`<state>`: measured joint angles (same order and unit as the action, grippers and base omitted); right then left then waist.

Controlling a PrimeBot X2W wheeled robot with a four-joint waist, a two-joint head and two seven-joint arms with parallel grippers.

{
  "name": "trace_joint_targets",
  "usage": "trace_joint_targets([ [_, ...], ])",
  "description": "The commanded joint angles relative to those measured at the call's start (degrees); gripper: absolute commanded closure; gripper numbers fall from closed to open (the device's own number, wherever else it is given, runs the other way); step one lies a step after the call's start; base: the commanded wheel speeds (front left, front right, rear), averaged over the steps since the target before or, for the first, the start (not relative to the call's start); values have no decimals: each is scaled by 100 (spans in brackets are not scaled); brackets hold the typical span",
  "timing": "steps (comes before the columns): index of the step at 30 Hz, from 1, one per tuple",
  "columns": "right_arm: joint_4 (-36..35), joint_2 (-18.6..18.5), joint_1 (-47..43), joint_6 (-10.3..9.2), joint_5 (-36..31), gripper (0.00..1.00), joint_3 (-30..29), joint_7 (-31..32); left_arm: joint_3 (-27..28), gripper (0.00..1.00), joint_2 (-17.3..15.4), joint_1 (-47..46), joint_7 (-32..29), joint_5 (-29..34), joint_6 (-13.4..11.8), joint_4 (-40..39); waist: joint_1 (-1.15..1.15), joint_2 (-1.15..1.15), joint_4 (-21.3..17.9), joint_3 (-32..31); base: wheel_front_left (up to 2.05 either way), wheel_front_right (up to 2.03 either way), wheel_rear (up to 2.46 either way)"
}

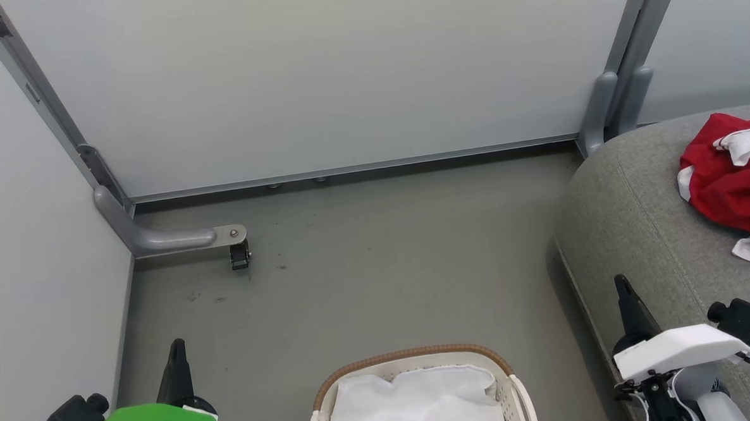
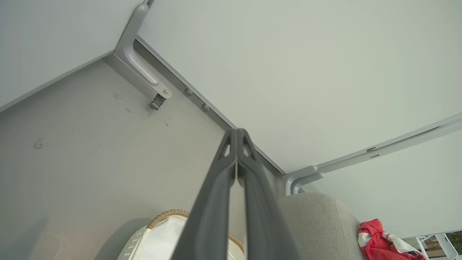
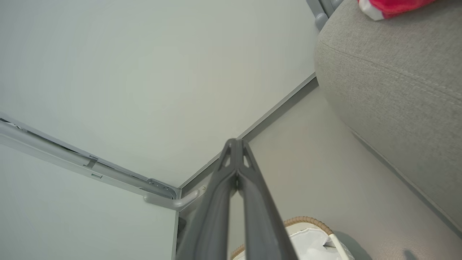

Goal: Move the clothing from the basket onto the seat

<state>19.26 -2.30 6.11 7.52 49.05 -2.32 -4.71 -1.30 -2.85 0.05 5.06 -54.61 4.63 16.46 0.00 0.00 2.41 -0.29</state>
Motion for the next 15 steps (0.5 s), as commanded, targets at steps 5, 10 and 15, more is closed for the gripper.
trace_joint_targets([
  [5,-133,-42,45,-2,483,100,-64,123,108,100,-28,-218,-124,-433,61,-107,0,0,-16,3,0,0,0],
  [10,-171,-44,43,-2,824,100,-95,213,168,100,-29,-266,-213,-726,84,-121,0,0,-30,6,0,0,0],
  [15,-205,-47,41,-2,1135,100,-126,292,225,100,-29,-298,-297,-996,104,-131,0,0,-45,9,0,0,0],
])
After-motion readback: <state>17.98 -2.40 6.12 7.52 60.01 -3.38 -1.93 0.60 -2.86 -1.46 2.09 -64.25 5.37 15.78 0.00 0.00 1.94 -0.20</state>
